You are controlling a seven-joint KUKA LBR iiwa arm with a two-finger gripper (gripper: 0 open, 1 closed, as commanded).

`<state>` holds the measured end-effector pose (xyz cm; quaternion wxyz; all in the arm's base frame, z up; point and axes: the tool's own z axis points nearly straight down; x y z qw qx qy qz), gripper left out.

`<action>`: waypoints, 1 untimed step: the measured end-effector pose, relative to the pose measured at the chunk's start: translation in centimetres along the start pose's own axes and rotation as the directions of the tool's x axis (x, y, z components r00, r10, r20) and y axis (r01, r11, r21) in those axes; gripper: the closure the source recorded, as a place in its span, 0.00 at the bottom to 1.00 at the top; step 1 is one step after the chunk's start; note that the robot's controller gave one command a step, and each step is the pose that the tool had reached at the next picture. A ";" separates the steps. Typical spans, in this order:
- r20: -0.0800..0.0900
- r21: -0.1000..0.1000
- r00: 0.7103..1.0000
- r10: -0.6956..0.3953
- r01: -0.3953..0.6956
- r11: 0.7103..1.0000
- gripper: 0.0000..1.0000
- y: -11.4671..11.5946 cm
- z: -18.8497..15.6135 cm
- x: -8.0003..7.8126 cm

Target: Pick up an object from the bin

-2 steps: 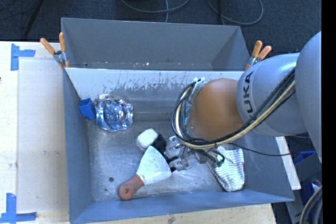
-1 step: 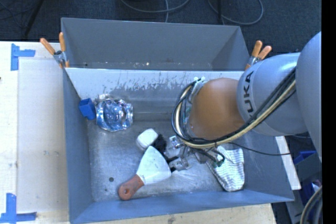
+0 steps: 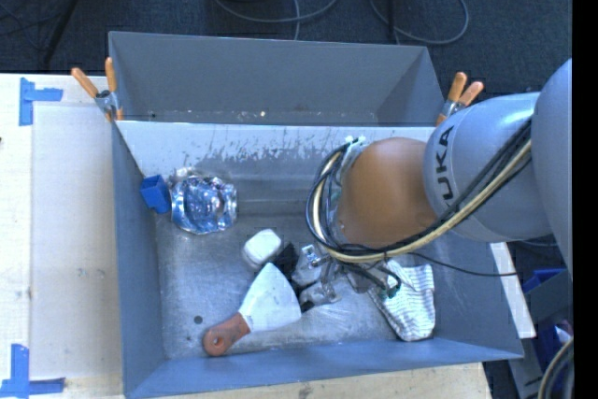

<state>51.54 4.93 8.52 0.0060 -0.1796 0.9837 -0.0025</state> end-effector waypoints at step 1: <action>-0.014 -0.007 1.000 -0.002 0.002 1.000 1.00 0.2 -1.2 0.3</action>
Offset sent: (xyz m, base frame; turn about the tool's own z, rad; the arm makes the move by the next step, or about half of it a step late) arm 0.0000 0.0000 0.0725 0.0000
